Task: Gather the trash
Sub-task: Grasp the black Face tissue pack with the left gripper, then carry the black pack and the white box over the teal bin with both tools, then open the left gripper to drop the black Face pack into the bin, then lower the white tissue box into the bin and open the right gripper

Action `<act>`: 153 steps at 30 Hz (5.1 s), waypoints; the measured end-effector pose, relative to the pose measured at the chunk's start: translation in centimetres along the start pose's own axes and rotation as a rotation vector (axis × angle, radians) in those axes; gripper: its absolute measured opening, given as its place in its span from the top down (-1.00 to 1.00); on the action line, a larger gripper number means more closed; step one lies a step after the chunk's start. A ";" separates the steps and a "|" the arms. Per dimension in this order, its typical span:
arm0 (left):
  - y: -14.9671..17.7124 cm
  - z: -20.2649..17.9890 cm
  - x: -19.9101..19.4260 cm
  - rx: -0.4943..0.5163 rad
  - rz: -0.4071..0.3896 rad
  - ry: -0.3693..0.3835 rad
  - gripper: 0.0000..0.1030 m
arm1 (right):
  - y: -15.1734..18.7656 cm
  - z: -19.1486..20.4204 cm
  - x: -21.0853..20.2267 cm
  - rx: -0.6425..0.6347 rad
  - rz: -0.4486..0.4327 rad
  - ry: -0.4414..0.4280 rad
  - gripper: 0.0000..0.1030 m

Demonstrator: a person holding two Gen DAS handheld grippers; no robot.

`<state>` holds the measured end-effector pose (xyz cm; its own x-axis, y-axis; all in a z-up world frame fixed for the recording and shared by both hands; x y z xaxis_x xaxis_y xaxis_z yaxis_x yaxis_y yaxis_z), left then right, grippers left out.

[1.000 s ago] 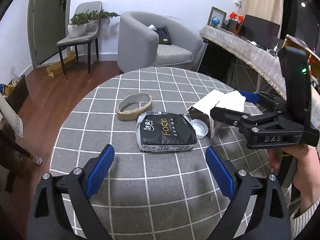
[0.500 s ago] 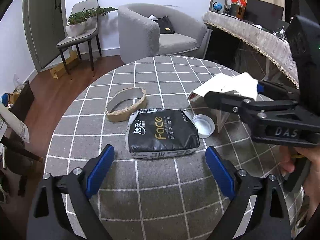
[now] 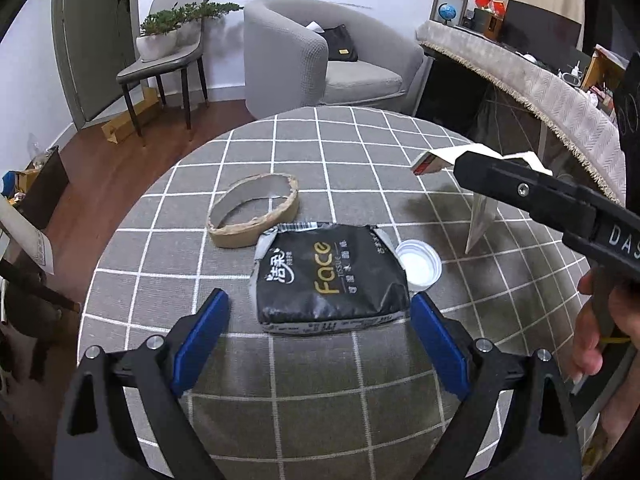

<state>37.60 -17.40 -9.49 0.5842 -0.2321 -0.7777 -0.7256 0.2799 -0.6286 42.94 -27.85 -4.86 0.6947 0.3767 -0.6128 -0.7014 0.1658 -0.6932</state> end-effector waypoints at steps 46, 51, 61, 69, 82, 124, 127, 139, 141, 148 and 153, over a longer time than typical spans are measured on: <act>6.0 5.1 -9.8 0.027 -0.160 -0.051 -0.42 | 4.2 6.9 -5.7 -0.014 -0.093 -0.030 -0.49; 7.5 7.2 -10.9 -0.005 -0.180 -0.065 -0.42 | 5.7 9.4 -4.9 -0.050 -0.066 -0.036 -0.49; 10.5 12.8 -11.6 -0.043 -0.157 -0.137 -0.42 | 7.6 14.3 -3.1 -0.102 -0.043 -0.066 -0.49; 14.0 17.7 -10.0 -0.094 -0.069 -0.166 -0.42 | 7.4 19.4 -0.8 -0.117 -0.031 -0.144 -0.49; 19.9 23.3 -6.3 -0.159 0.094 -0.184 -0.42 | 10.0 26.5 3.7 -0.161 0.060 -0.204 -0.49; 25.5 32.3 -11.5 -0.270 0.021 -0.141 -0.62 | 21.3 33.1 18.6 -0.240 0.418 -0.068 -0.49; 25.1 32.9 -12.7 -0.290 -0.015 -0.145 -0.60 | 22.7 33.3 19.7 -0.250 0.450 -0.052 -0.49; 23.1 32.9 -16.5 -0.275 -0.129 -0.188 -0.49 | 27.2 33.0 23.5 -0.291 0.559 0.011 -0.49; 22.9 33.0 -16.9 -0.282 -0.138 -0.182 -0.43 | 27.7 33.0 23.9 -0.300 0.573 0.022 -0.49; 22.1 32.7 -18.6 -0.285 -0.177 -0.170 -0.25 | 29.9 32.3 25.6 -0.331 0.621 0.060 -0.49; 20.9 31.9 -20.3 -0.270 -0.212 -0.151 0.02 | 31.8 31.6 26.6 -0.365 0.665 0.084 -0.49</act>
<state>22.14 22.87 -7.03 0.7642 -0.1126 -0.6351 -0.6408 -0.0202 -0.7674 34.04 16.25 -31.20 0.1646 0.2195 -0.9616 -0.8892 -0.3889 -0.2409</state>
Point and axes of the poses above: each gripper's, at about its wrist camera, not at the fingertips, and x roughly the way its jaws point, z to its left, y to its underside, the point moved 5 cm from there along x, roughly the way its jaws point, and after that the axes turned 10 degrees about x, right-handed, at the moved point
